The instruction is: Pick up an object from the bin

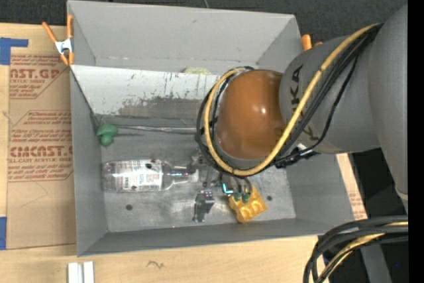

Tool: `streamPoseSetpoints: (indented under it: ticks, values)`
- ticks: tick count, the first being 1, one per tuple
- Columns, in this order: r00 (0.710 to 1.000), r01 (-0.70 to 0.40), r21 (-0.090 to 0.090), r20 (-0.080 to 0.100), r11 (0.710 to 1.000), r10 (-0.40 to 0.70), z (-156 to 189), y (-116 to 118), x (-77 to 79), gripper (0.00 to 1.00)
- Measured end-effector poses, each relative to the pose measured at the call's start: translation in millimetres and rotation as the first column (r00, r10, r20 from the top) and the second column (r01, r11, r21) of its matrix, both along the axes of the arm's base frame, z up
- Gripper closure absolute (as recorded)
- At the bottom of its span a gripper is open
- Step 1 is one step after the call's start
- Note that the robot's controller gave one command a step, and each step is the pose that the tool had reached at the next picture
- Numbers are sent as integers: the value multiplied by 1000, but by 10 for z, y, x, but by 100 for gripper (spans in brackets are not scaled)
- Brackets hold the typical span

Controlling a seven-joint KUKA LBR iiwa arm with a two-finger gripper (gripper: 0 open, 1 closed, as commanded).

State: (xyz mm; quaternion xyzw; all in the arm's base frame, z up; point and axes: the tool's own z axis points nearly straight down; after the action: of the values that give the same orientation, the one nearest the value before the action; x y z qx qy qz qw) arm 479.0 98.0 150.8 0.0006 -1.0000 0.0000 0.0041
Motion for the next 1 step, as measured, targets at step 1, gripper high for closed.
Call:
streamPoseSetpoints:
  ticks: [1]
  values:
    - [1000,1,1,7,1000,-1,34,-4,21,0]
